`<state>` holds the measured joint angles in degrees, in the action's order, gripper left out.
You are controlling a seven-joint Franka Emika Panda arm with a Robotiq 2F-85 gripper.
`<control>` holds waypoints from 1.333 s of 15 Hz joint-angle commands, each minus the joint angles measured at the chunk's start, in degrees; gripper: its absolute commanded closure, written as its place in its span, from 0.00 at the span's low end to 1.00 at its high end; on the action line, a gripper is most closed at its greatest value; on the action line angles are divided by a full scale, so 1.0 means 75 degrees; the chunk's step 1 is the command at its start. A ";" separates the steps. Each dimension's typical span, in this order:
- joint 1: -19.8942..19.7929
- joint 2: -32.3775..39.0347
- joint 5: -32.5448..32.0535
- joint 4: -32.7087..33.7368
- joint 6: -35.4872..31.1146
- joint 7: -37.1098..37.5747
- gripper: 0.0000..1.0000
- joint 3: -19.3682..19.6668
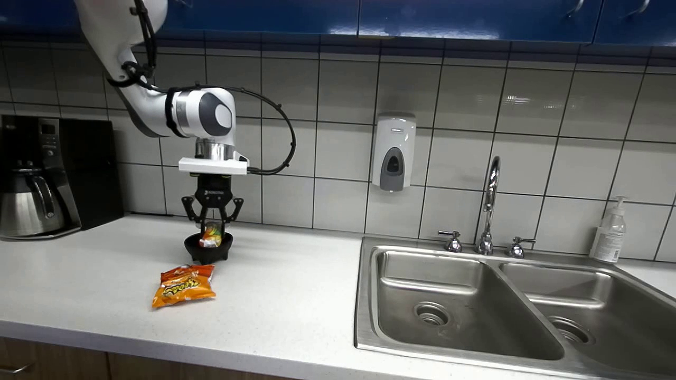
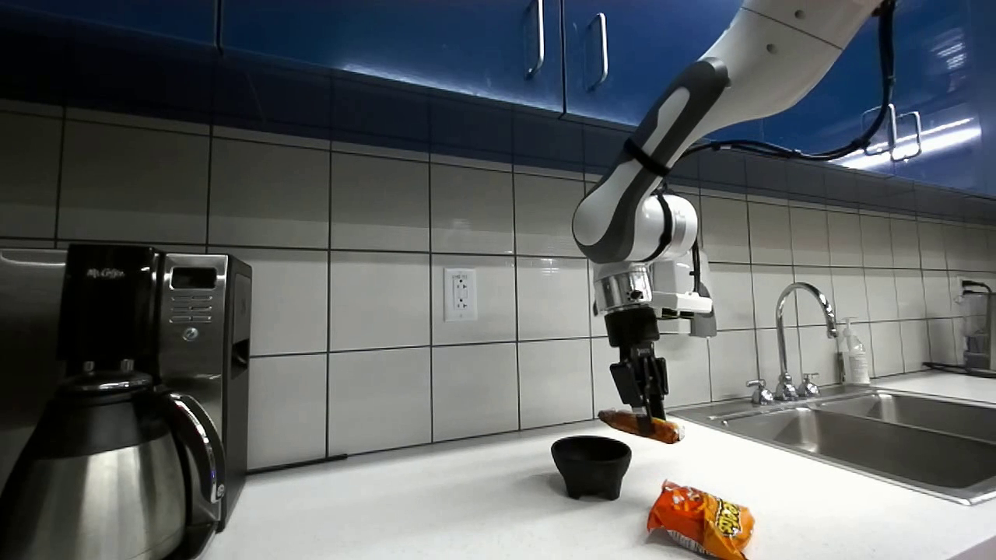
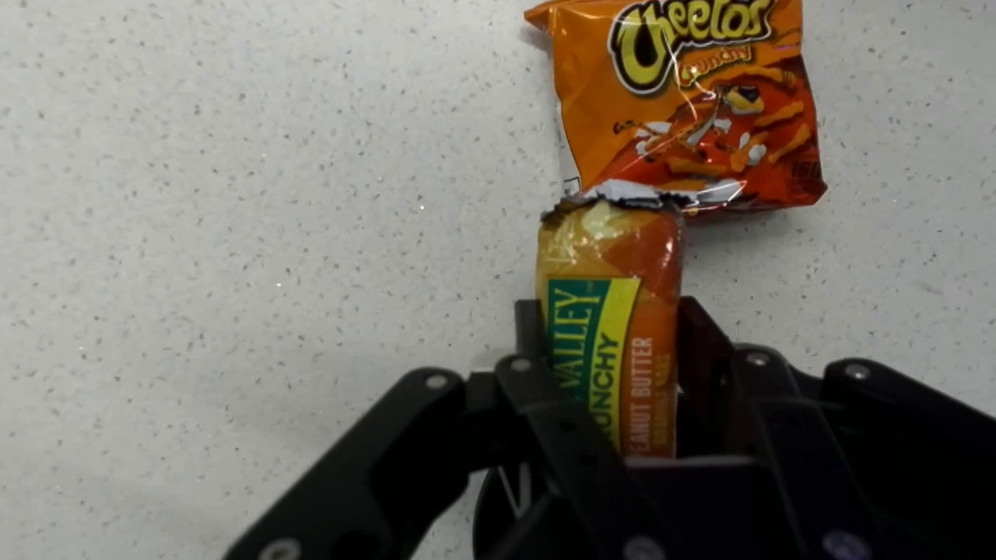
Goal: Put the snack bar in the bowl
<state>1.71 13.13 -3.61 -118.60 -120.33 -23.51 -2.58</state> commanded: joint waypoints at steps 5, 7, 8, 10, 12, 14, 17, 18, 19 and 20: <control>0.0080 0.0873 -0.0528 0.1348 0.0680 -0.0337 0.82 -0.0218; 0.0128 0.1039 -0.0706 0.1536 0.0750 -0.0384 0.82 -0.0263; 0.0154 0.1123 -0.0786 0.1613 0.0789 -0.0412 0.82 -0.0281; 0.0227 0.1277 -0.0987 0.1722 0.0873 -0.0448 0.82 -0.0293; 0.0268 0.1408 -0.1113 0.1796 0.0940 -0.0491 0.82 -0.0318; 0.0295 0.1515 -0.1225 0.1861 0.0986 -0.0520 0.82 -0.0343; 0.0317 0.1620 -0.1291 0.1956 0.1072 -0.0535 0.42 -0.0364; 0.0315 0.1644 -0.1280 0.1987 0.1109 -0.0547 0.31 -0.0370; 0.0320 0.1650 -0.1288 0.2003 0.1126 -0.0547 0.25 -0.0371; 0.0323 0.1634 -0.1287 0.2000 0.1127 -0.0551 0.17 -0.0377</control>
<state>4.38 24.75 -11.98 -105.93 -114.47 -26.40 -4.73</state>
